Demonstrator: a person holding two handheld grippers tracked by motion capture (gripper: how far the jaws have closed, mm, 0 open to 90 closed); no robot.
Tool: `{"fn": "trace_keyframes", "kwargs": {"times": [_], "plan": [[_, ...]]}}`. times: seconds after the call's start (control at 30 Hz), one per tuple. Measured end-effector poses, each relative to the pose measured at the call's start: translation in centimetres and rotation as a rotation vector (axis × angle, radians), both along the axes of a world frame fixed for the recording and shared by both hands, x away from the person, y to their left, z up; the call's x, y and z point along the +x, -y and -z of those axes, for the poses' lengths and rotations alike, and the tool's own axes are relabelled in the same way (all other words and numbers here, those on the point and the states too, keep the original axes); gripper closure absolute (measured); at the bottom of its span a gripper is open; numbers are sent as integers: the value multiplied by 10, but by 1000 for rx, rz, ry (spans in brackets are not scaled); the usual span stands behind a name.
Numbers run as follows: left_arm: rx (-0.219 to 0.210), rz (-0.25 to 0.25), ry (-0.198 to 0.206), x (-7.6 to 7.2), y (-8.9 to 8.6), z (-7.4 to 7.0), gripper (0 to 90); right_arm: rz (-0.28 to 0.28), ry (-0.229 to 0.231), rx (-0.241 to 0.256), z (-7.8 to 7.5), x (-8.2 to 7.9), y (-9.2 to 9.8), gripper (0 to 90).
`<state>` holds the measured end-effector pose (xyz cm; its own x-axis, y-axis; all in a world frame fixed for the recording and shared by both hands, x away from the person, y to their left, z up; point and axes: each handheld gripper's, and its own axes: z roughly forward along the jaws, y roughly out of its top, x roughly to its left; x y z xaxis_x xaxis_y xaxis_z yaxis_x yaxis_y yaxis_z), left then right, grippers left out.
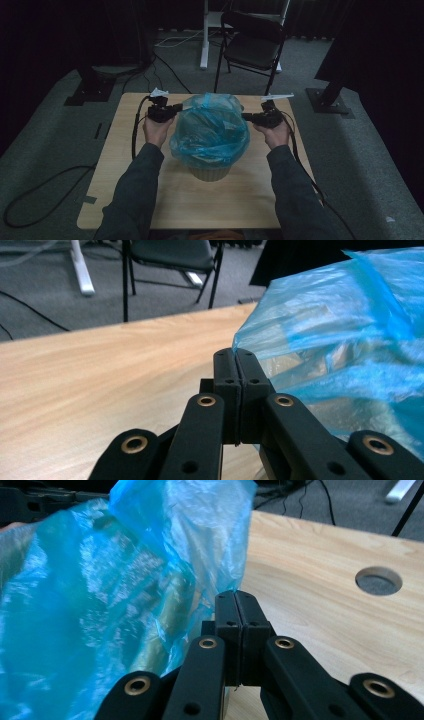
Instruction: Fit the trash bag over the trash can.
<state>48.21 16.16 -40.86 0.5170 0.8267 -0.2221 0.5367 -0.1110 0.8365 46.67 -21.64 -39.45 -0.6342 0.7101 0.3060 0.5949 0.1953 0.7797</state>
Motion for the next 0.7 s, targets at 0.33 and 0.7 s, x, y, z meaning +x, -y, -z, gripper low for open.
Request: {"fn": "trace_keyframes", "kwargs": {"times": [0.33,0.7], "plan": [[18,5,-83,2,2,25,896,26,-75,-61,21,6,-2,900],[-29,46,-99,-28,-8,34,837,-9,-82,-60,36,-22,17,888]]}}
